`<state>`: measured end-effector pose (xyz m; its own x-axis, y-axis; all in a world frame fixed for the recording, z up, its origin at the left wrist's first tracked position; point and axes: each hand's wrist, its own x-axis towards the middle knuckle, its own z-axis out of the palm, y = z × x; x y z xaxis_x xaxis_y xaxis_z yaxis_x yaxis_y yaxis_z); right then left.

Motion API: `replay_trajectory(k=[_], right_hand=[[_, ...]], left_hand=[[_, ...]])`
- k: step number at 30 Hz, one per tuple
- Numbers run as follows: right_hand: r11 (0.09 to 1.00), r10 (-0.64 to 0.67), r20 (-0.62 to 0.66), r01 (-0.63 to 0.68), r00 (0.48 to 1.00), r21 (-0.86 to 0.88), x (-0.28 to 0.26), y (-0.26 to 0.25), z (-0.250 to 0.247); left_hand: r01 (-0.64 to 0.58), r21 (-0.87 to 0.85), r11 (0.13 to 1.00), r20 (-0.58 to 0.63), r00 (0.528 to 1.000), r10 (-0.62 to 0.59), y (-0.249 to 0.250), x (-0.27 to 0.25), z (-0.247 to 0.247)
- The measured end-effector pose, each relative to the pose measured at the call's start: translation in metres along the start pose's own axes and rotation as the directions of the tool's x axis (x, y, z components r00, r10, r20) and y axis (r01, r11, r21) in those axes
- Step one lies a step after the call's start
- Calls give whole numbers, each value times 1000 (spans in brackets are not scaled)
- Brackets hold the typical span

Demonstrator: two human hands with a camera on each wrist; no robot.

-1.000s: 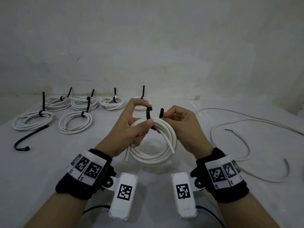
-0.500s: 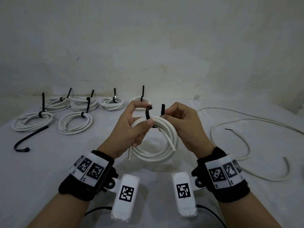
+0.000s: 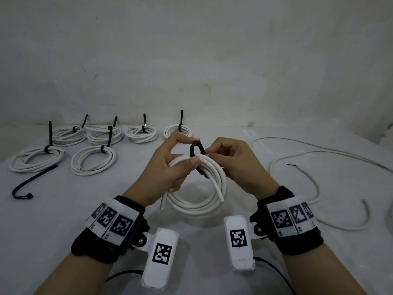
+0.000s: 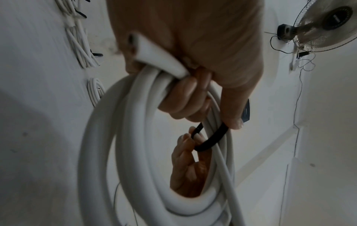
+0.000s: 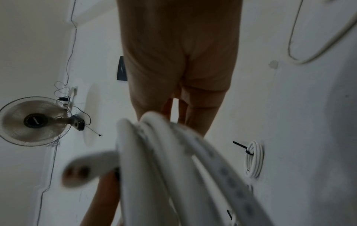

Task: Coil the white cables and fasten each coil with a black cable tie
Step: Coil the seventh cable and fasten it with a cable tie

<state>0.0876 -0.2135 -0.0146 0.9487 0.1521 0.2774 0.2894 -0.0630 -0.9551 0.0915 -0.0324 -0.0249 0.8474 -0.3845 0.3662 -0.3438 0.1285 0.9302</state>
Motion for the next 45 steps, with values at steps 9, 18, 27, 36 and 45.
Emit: replay_trajectory(k=[9,18,27,36,45], right_hand=[[1000,5,40,-5,999,-1,1,6,-4],[1000,1,75,1,997,-21,3,11,-10],[1000,-3,52,3,999,1,3,15,-9],[1000,13,35,-14,999,19,5,16,-13],[1000,17,74,-16,997,-23,3,15,-16]], left_hand=[[30,36,999,-25,999,-29,2,-2,5],[44,62,997,-46,998,-42,2,-2,9],[56,117,992,-30,998,-53,5,-2,9],[36,139,990,-67,997,-27,5,-3,13],[46,141,989,-70,997,-37,3,-3,13]])
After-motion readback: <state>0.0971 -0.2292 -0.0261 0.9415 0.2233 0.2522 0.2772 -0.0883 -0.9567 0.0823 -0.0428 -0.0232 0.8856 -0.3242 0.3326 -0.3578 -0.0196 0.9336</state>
